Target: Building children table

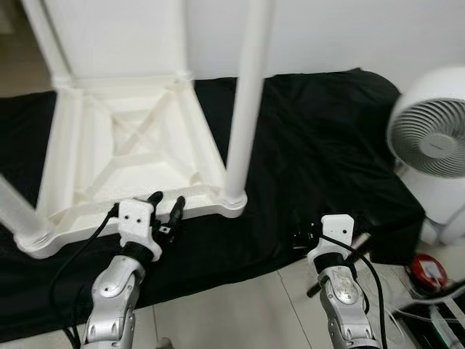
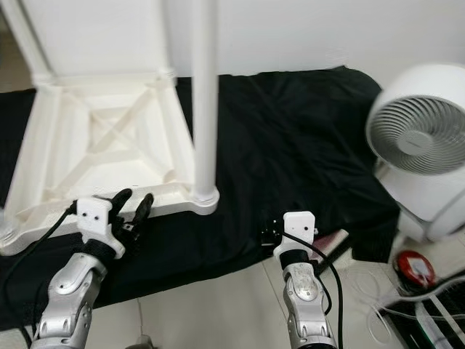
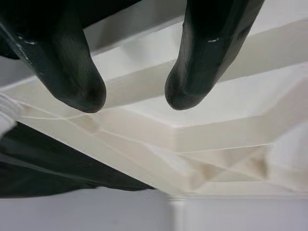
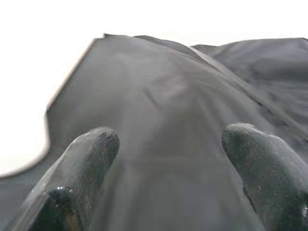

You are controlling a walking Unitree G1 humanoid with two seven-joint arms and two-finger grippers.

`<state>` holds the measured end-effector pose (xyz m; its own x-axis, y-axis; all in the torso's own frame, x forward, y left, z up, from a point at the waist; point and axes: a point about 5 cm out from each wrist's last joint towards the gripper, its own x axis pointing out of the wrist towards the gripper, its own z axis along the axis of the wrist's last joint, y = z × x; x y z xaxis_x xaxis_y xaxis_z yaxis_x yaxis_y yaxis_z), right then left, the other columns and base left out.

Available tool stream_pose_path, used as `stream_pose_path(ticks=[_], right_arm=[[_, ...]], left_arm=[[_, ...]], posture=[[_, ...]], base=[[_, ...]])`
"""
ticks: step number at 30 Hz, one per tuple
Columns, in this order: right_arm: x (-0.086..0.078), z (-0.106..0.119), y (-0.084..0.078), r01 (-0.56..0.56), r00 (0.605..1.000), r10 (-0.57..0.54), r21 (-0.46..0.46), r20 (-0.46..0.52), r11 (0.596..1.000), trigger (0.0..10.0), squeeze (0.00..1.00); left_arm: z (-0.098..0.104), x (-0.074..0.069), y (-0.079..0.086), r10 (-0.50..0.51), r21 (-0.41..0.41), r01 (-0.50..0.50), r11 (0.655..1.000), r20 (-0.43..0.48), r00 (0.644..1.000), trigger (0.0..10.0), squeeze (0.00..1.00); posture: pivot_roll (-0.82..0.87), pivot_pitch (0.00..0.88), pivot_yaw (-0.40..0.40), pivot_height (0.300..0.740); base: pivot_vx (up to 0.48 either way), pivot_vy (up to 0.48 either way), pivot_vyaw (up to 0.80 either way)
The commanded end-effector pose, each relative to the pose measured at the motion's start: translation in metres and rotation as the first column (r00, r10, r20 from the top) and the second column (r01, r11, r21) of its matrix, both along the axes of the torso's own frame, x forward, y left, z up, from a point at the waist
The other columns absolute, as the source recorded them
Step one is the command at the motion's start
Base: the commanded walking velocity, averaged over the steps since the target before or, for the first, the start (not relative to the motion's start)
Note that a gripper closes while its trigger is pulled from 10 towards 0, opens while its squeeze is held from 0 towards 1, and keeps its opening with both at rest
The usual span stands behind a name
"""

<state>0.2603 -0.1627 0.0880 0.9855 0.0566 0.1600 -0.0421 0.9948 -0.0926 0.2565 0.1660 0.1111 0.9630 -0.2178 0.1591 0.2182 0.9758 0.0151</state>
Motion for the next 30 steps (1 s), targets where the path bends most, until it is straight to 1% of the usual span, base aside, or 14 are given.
stream_pose_path(ticks=[1, 4, 9, 12, 16, 23, 30], right_arm=[[-0.004, -0.002, -0.007, 0.017, 1.000, -0.017, -0.017, 0.000, 1.000, 10.0, 0.00], [-0.005, -0.002, -0.008, 0.015, 1.000, -0.015, -0.023, 0.001, 1.000, 10.0, 0.00], [-0.007, -0.002, -0.009, 0.015, 1.000, -0.015, -0.028, 0.007, 0.999, 10.0, 0.00], [-0.013, -0.005, -0.012, 0.017, 1.000, -0.017, -0.034, 0.007, 0.999, 10.0, 0.00], [-0.018, -0.007, -0.015, 0.012, 1.000, -0.012, -0.013, 0.006, 1.000, 10.0, 0.00], [-0.020, -0.006, -0.018, 0.011, 1.000, -0.011, -0.023, 0.013, 1.000, 10.0, 0.00], [-0.021, -0.005, -0.018, -0.003, 1.000, 0.004, -0.023, 0.019, 1.000, 10.0, 0.00]], left_arm=[[0.001, -0.003, 0.005, 0.090, -0.032, -0.089, 0.995, 0.007, 0.996, 10.0, 0.00], [0.002, -0.005, 0.007, 0.092, -0.032, -0.092, 0.995, 0.016, 0.996, 10.0, 0.00], [0.000, -0.008, 0.005, 0.082, -0.025, -0.082, 0.996, 0.022, 0.996, 10.0, 0.00], [-0.001, -0.012, 0.005, 0.075, -0.022, -0.075, 0.997, 0.023, 0.997, 10.0, 0.00], [-0.005, -0.017, 0.005, 0.061, -0.009, -0.061, 0.998, 0.020, 0.998, 10.0, 0.00], [-0.006, -0.021, 0.002, 0.039, -0.002, -0.039, 0.999, 0.025, 0.999, 10.0, 0.00], [-0.006, -0.025, 0.002, 0.037, -0.004, -0.037, 0.999, 0.026, 0.999, 10.0, 0.00]], posture=[[0.00, 0.000, -0.053, 0.740], [0.00, 0.000, -0.052, 0.740], [0.00, 0.000, -0.052, 0.740], [0.00, 0.000, -0.046, 0.740], [0.00, 0.000, -0.044, 0.740], [0.00, 0.000, -0.042, 0.740], [0.00, 0.000, -0.046, 0.740]], base=[[0.000, 0.000, 0.80], [0.000, 0.000, 0.80], [0.000, 0.000, 0.80], [0.000, 0.000, 0.59], [0.000, 0.000, 0.00], [0.000, 0.000, 0.00], [0.000, 0.000, 0.00]])
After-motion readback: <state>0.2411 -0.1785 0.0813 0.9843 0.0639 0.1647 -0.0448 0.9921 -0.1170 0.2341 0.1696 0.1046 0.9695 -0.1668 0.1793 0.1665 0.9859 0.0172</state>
